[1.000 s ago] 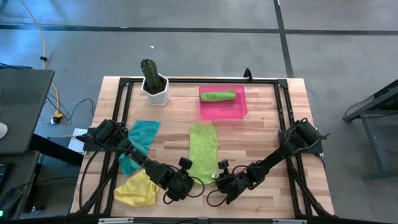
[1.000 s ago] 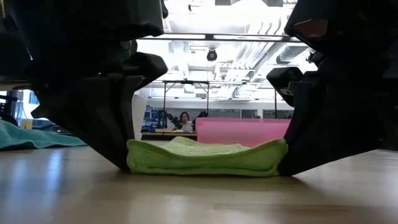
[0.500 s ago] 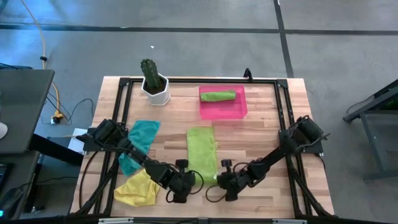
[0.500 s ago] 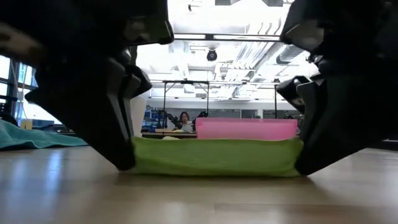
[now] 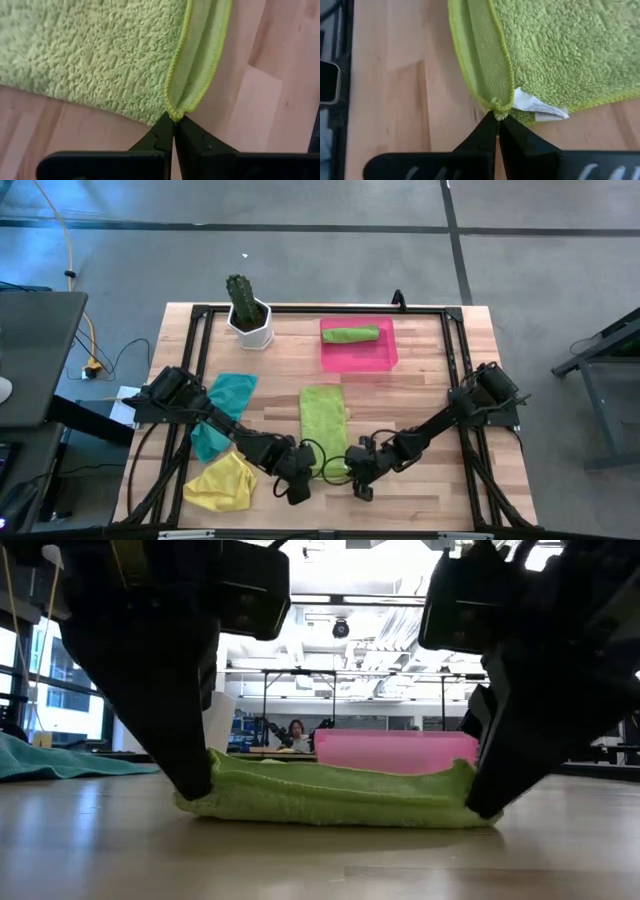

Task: Roll microfiber towels into tight, uniform cylinder then place into a basket
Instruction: Roll the light green microfiber cloth

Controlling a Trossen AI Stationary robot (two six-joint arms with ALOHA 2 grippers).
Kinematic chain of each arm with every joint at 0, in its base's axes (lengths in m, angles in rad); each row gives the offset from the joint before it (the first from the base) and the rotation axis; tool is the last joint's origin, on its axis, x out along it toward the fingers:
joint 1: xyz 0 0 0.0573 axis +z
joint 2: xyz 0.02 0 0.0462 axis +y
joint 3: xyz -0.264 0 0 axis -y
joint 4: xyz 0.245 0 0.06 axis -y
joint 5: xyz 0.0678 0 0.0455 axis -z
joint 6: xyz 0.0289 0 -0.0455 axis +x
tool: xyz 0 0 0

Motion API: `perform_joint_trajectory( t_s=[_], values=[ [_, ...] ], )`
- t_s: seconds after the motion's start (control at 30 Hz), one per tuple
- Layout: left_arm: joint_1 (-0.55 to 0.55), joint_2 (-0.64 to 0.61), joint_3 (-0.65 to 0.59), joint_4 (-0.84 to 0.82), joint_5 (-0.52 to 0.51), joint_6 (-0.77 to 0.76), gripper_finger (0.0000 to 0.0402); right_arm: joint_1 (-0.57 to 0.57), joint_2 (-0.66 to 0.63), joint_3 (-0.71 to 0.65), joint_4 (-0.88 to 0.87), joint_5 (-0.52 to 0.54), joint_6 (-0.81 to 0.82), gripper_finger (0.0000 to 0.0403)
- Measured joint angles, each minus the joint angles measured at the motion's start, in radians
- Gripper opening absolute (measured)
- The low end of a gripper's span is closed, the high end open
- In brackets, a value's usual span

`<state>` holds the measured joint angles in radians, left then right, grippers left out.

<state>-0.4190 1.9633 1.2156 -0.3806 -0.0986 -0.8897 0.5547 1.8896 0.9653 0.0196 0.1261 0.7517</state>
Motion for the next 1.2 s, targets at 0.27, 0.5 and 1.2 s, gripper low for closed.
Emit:
perform_joint_trajectory(
  t_s=[0.27,0.5,1.2],
  values=[
    [0.023,-0.011,-0.001,-0.007,0.013,-0.092,0.0003,-0.028,-0.074,0.000,-0.008,-0.004,0.054,0.0002],
    [0.038,-0.020,-0.001,-0.020,-0.002,-0.104,0.0018,-0.072,-0.074,0.001,-0.099,0.004,0.170,0.0002],
    [0.019,-0.034,0.004,-0.126,-0.100,-0.119,0.0023,-0.086,-0.070,0.002,-0.203,0.110,0.157,0.0002]
  ],
)
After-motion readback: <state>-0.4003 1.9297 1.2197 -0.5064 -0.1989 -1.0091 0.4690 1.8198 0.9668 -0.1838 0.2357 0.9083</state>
